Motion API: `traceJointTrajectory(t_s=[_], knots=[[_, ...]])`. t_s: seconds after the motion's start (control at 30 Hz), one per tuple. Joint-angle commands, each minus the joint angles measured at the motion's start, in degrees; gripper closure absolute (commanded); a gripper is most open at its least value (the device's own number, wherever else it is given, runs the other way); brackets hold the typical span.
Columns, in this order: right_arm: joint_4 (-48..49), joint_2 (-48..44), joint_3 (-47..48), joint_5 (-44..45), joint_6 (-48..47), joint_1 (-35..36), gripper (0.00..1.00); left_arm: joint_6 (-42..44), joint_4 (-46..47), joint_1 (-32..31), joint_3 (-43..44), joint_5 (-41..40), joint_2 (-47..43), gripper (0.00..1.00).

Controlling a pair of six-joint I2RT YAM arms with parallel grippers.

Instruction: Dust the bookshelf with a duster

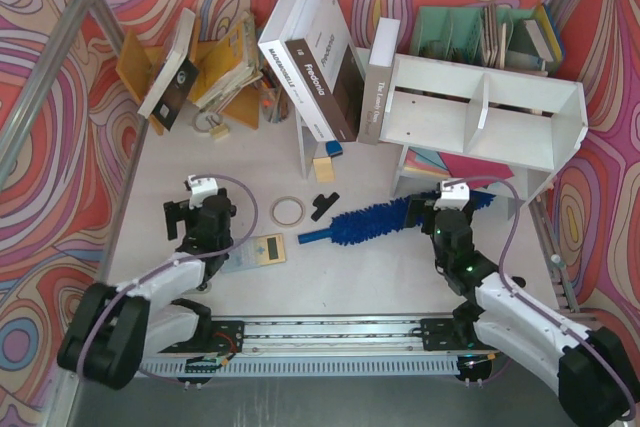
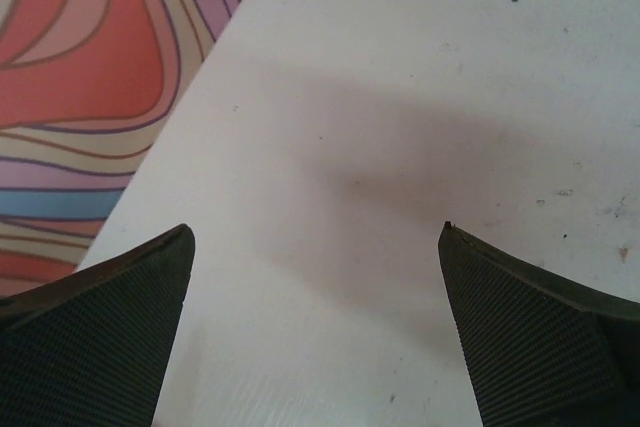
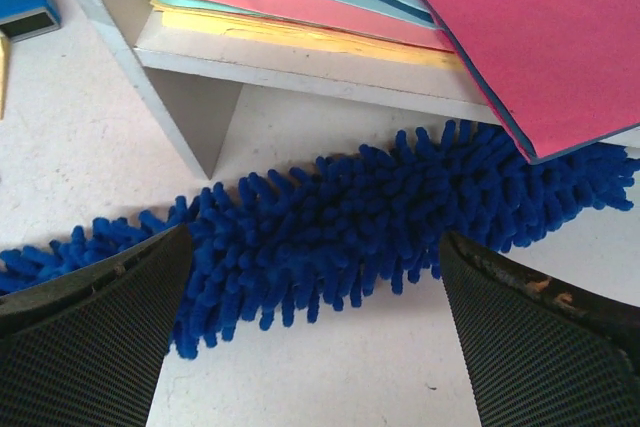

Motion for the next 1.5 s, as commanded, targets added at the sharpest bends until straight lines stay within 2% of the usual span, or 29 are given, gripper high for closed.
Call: traceJointTrajectory(t_s=[0.0, 0.1, 0.2, 0.37, 0.5, 0.53, 0.6, 0.7, 0.77, 0.83, 0.9, 0.97, 1.07, 1.23, 1.47], knots=[[9.6, 3.9, -1.2, 4.4, -3.3, -0.3, 0.01, 7.6, 23.4, 3.3, -2.8, 8.0, 8.5, 0.02], [14.5, 7.3, -1.3, 4.5, -5.5, -1.2, 0.01, 9.3, 31.7, 5.7, -3.1, 13.6, 12.9, 0.01], [18.9, 10.6, -1.8, 2.5, -6.1, -4.6, 0.01, 9.5, 35.7, 7.6, -2.9, 18.5, 15.7, 0.01], [25.1, 15.9, -2.4, -3.3, -6.1, -11.8, 0.01, 4.1, 40.8, 13.0, -3.8, 29.4, 18.8, 0.02], [30.2, 22.5, -1.6, -4.2, -8.6, -12.7, 0.01, 3.1, 50.8, 15.1, -3.8, 31.2, 28.4, 0.02], [32.2, 24.0, -2.1, -4.4, -8.8, -12.8, 0.01, 3.4, 50.0, 15.3, -3.3, 32.0, 29.0, 0.01], [36.3, 26.1, -3.2, -5.9, -8.8, -13.5, 0.02, 1.8, 41.1, 15.9, -1.5, 32.8, 25.7, 0.01], [39.9, 29.3, -2.8, -8.2, -9.7, -15.0, 0.01, 0.6, 44.0, 17.6, -1.3, 33.0, 27.4, 0.01], [42.8, 31.1, -2.7, -11.4, -10.3, -16.4, 0.01, -1.3, 37.1, 19.2, 0.5, 34.6, 25.7, 0.02], [44.2, 32.9, -1.8, -14.7, -10.4, -17.9, 0.01, -2.6, 36.3, 20.8, 1.9, 36.3, 26.7, 0.02], [45.5, 35.2, -0.8, -18.9, -10.7, -19.3, 0.01, -4.3, 31.5, 21.5, 3.4, 36.4, 25.7, 0.01], [46.1, 37.5, 0.9, -22.1, -11.3, -19.8, 0.01, -3.9, 34.2, 21.6, 2.8, 36.3, 26.5, 0.02], [47.1, 41.2, 3.5, -25.1, -12.6, -20.3, 0.01, -4.1, 31.9, 21.6, 3.2, 36.5, 25.9, 0.02], [58.7, 50.4, 2.2, -28.3, -11.9, -21.6, 0.01, -4.1, 32.9, 21.6, 3.2, 36.5, 26.1, 0.02], [59.0, 51.4, 2.5, -28.5, -12.1, -21.6, 0.01, -4.0, 32.9, 21.6, 3.1, 36.5, 26.1, 0.02]])
